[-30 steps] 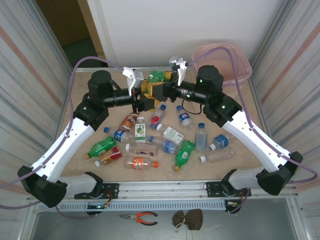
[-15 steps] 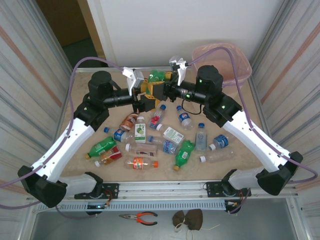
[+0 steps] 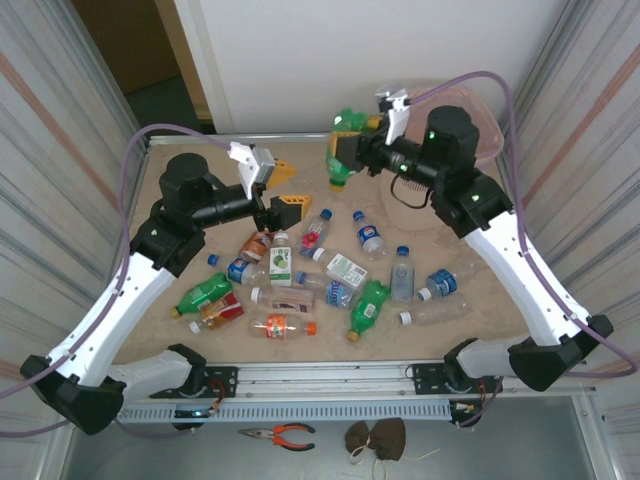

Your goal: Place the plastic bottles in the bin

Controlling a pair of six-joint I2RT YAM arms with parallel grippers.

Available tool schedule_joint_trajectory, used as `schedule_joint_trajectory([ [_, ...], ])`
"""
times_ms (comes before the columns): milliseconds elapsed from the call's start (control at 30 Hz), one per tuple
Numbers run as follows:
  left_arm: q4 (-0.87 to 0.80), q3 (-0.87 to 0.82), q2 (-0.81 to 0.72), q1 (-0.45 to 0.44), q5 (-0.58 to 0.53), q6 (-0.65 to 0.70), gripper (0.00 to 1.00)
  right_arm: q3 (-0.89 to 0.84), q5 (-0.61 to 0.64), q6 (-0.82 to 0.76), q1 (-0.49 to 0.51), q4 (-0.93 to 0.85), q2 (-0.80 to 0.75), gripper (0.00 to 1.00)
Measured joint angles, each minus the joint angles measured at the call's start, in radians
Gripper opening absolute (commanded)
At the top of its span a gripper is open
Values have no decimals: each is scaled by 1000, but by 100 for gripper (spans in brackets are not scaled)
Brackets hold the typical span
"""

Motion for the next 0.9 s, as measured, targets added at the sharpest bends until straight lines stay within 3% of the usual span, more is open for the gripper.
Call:
schedule_joint_trajectory([
  [267,-66,-48,-18,0,-60,8,77,128,19,-60,-256,-90,89,46],
  [467,-89,-60,-30,0,-84,9,77,261,32,-128,-393,-180,235,46],
  [900,-106,-98,-48,2,-110,10,77,494,150,-290,-475,-449,552,43],
])
